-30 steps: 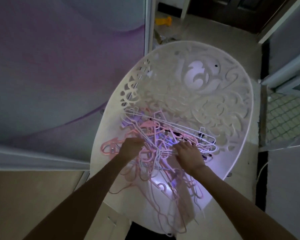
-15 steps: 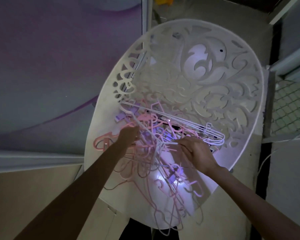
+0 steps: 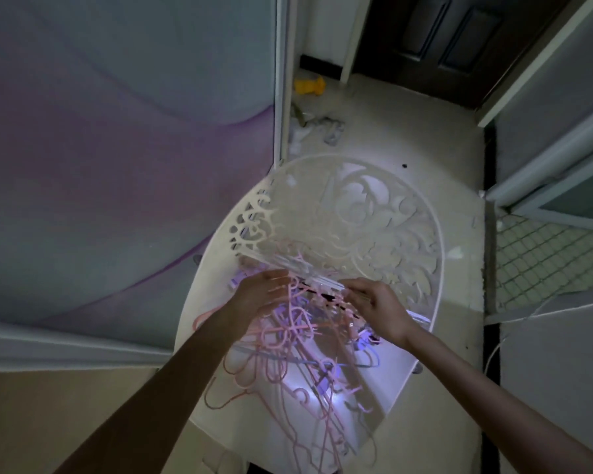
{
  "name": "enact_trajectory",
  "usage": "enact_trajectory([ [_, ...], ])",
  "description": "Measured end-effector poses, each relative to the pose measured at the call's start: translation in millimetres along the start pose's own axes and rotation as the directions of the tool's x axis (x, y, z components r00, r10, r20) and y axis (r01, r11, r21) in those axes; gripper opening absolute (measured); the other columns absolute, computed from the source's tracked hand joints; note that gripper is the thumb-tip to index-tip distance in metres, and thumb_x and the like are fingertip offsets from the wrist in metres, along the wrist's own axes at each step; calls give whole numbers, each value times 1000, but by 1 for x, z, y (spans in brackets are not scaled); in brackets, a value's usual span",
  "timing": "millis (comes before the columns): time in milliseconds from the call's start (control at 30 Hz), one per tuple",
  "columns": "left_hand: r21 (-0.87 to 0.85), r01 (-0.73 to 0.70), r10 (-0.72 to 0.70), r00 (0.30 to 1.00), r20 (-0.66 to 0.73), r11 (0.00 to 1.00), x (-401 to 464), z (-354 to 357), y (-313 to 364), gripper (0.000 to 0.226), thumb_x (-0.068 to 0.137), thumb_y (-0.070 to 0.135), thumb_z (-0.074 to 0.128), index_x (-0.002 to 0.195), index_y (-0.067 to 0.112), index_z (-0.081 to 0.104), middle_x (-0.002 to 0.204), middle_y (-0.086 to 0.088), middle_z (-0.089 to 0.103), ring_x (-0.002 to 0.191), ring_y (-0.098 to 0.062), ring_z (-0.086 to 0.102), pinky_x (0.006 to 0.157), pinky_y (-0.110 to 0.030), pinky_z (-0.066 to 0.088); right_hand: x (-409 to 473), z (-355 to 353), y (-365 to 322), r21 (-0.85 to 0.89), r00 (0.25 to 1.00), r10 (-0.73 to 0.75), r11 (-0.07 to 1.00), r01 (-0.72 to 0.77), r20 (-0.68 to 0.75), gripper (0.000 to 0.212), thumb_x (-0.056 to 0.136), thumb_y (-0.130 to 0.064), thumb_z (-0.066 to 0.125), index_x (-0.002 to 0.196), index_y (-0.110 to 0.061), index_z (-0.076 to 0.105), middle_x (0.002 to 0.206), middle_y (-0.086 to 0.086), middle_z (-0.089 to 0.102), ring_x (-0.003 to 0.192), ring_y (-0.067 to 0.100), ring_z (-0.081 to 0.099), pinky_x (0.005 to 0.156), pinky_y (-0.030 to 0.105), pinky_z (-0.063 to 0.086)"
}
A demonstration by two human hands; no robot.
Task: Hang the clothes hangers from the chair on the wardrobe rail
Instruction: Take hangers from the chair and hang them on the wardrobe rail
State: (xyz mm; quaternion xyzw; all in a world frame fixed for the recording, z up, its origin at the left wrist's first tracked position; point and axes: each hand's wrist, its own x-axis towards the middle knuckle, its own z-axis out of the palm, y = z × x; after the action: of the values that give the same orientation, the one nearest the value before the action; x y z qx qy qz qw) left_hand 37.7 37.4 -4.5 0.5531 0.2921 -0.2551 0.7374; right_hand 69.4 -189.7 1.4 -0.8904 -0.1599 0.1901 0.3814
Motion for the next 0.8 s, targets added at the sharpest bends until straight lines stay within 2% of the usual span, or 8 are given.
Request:
enact_trajectory([
  [67, -21, -15, 16, 1000, 23, 1000, -26, 11, 17, 30, 98, 10, 38, 123, 15, 54, 82, 13, 69, 65, -1, 67, 62, -14, 48, -13, -16, -25, 76, 998, 42, 996, -45, 52, 21, 94, -8, 53, 107, -8, 69, 90, 4, 69, 67, -7, 56, 65, 15, 42],
  [167, -16, -61, 62, 998, 32, 998, -69, 24, 32, 31, 96, 3, 41, 123, 11, 53, 87, 9, 72, 58, 4, 67, 67, -18, 43, -35, -31, -57, 181, 992, 86, 978, -103, 96, 20, 94, -6, 53, 105, -3, 69, 83, 1, 62, 60, -6, 46, 58, 13, 38],
  [267, -14, -138, 137, 990, -17, 990, -121, 36, 40, 29, 92, -3, 48, 115, 15, 49, 69, 12, 73, 59, -1, 67, 68, -20, 40, -63, -44, -91, 258, 986, 87, 958, -121, 139, 22, 93, -4, 53, 108, 3, 67, 80, 5, 59, 53, -7, 48, 57, 10, 39],
  [400, 57, -210, 212, 976, -44, 976, -187, 44, 38, 44, 87, -2, 57, 123, 22, 46, 98, -1, 66, 79, -8, 61, 71, -18, 43, -99, -54, -135, 373, 965, 82, 911, -174, 251, 18, 92, 0, 52, 101, 8, 65, 60, -8, 61, 46, -5, 48, 51, 6, 37],
  [500, 20, -240, 240, 967, -83, 971, -231, 49, 29, 37, 88, -1, 56, 117, 21, 48, 95, -3, 65, 72, -3, 64, 75, -20, 45, -129, -59, -165, 380, 947, 38, 911, -164, 318, 19, 92, -8, 56, 103, 0, 69, 70, -3, 67, 57, 0, 53, 60, 11, 41],
  [567, 45, -258, 261, 961, -89, 965, -259, 54, 22, 36, 85, 2, 61, 118, 17, 55, 96, -4, 66, 79, -6, 63, 77, -21, 46, -147, -59, -183, 362, 941, 9, 922, -139, 339, 20, 92, -12, 57, 106, -5, 69, 74, -1, 68, 59, 2, 55, 66, 16, 44],
  [667, 44, -298, 300, 927, -225, 954, -308, 57, 6, 38, 80, 11, 71, 117, 14, 61, 95, -2, 67, 75, -5, 63, 71, -19, 47, -187, -56, -216, 297, 908, -28, 949, -107, 417, 22, 91, -20, 59, 105, -7, 70, 72, -4, 69, 59, 0, 59, 64, 15, 45],
  [800, 63, -302, 307, 905, -293, 951, -348, 50, 0, 37, 81, 11, 70, 117, 10, 62, 101, -10, 66, 83, -15, 63, 66, -17, 49, -211, -47, -240, 328, 875, -38, 934, -140, 482, 29, 89, -26, 61, 113, -11, 66, 83, 2, 68, 70, 5, 65, 68, 15, 52],
])
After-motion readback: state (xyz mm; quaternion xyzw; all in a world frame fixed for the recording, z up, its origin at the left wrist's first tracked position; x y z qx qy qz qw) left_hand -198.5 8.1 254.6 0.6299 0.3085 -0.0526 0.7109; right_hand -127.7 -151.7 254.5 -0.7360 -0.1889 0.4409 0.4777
